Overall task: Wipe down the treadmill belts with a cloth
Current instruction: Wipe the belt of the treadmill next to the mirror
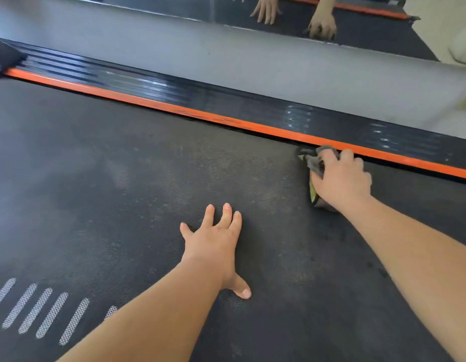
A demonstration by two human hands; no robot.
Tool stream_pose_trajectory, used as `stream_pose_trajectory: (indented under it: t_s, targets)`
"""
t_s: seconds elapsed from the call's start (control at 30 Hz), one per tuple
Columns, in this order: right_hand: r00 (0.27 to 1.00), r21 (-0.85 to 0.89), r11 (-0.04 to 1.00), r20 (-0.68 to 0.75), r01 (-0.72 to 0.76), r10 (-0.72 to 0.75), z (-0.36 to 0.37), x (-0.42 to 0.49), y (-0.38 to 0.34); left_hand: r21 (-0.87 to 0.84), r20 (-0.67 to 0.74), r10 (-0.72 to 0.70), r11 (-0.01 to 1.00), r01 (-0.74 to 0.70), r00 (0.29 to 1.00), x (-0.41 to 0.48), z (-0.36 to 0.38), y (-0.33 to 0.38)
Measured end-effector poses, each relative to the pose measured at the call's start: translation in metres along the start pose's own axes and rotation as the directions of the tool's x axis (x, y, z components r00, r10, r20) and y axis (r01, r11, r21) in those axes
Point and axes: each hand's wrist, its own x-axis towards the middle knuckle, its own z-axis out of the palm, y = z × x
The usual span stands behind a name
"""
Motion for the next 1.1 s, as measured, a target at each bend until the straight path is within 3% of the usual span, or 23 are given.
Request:
stream_pose_trajectory:
  t_s: [0.03, 0.1, 0.2, 0.23, 0.3, 0.37, 0.4, 0.43, 0.5, 0.57, 0.63, 0.73, 0.8, 0.87, 0.93, 1.0, 1.03, 1.1]
  targets:
    - [0.989, -0.014, 0.989, 0.008, -0.149, 0.149, 0.001, 0.010, 0.005, 0.004, -0.002, 0.001, 1.000, -0.001, 1.000, 0.001, 0.000, 0.000]
    - [0.949, 0.006, 0.950, 0.064, -0.311, 0.310, 0.003, 0.022, -0.006, 0.012, -0.001, 0.001, 1.000, -0.001, 1.000, 0.000, 0.000, -0.001]
    - [0.946, 0.118, 0.940, 0.076, -0.321, 0.314, -0.003, 0.015, -0.052, 0.011, 0.004, -0.002, 1.000, 0.002, 1.000, 0.000, -0.001, -0.001]
    - [0.969, 0.147, 0.958, 0.047, -0.248, 0.244, -0.005, 0.004, -0.071, 0.012, 0.003, -0.003, 1.000, 0.003, 1.000, 0.000, -0.001, -0.001]
    - [0.998, 0.118, 0.991, -0.020, 0.068, -0.066, -0.004, -0.032, -0.103, 0.014, 0.003, -0.002, 1.000, 0.002, 1.000, -0.001, -0.003, -0.001]
    - [0.904, 0.104, 0.900, 0.004, 0.424, -0.427, 0.000, -0.068, -0.109, 0.015, -0.003, 0.002, 1.000, -0.001, 1.000, -0.001, -0.003, -0.001]
    - [0.842, 0.100, 0.840, 0.032, 0.534, -0.539, -0.001, -0.066, -0.096, 0.014, -0.005, -0.001, 1.000, 0.001, 1.000, -0.001, -0.003, -0.001]
    - [0.827, 0.079, 0.827, 0.048, 0.557, -0.561, -0.004, -0.055, -0.079, 0.017, -0.001, -0.003, 1.000, 0.003, 1.000, 0.000, -0.003, -0.001]
    - [0.920, 0.004, 0.921, 0.022, 0.391, -0.391, -0.002, -0.019, -0.035, 0.018, 0.009, -0.007, 1.000, 0.007, 1.000, 0.000, -0.002, -0.001]
    - [0.999, -0.012, 0.999, -0.014, 0.034, -0.034, -0.003, 0.016, 0.012, 0.020, 0.007, -0.006, 1.000, 0.006, 1.000, 0.000, -0.002, -0.001]
    - [0.975, 0.022, 0.974, 0.008, -0.224, 0.224, -0.002, 0.029, 0.034, 0.024, 0.002, -0.005, 1.000, 0.005, 1.000, 0.000, -0.002, -0.002]
    - [0.956, 0.067, 0.953, 0.031, -0.294, 0.293, -0.001, 0.014, 0.002, 0.028, 0.010, -0.014, 1.000, 0.014, 1.000, -0.001, -0.002, -0.001]
    - [0.985, 0.110, 0.979, 0.032, -0.175, 0.172, -0.005, -0.012, -0.039, 0.037, -0.001, -0.019, 0.999, 0.019, 1.000, -0.001, -0.002, -0.002]
    - [0.997, 0.091, 0.994, 0.030, 0.064, -0.067, -0.007, -0.050, -0.071, 0.038, 0.009, -0.017, 0.999, 0.017, 1.000, -0.001, -0.004, -0.002]
    - [0.932, 0.121, 0.928, 0.049, 0.352, -0.359, -0.008, -0.089, -0.081, 0.039, -0.003, -0.017, 0.999, 0.017, 1.000, 0.000, -0.003, -0.002]
    - [0.831, 0.135, 0.828, 0.050, 0.544, -0.554, -0.009, -0.090, -0.061, 0.037, -0.016, -0.022, 0.999, 0.022, 1.000, 0.001, -0.002, -0.001]
    - [0.818, 0.088, 0.817, 0.032, 0.570, -0.574, -0.007, -0.077, -0.046, 0.034, -0.018, -0.021, 0.999, 0.022, 1.000, 0.001, -0.002, -0.001]
    - [0.904, -0.052, 0.903, 0.023, 0.427, -0.427, -0.004, -0.044, -0.014, 0.020, -0.027, -0.023, 1.000, 0.024, 0.999, 0.001, 0.000, -0.001]
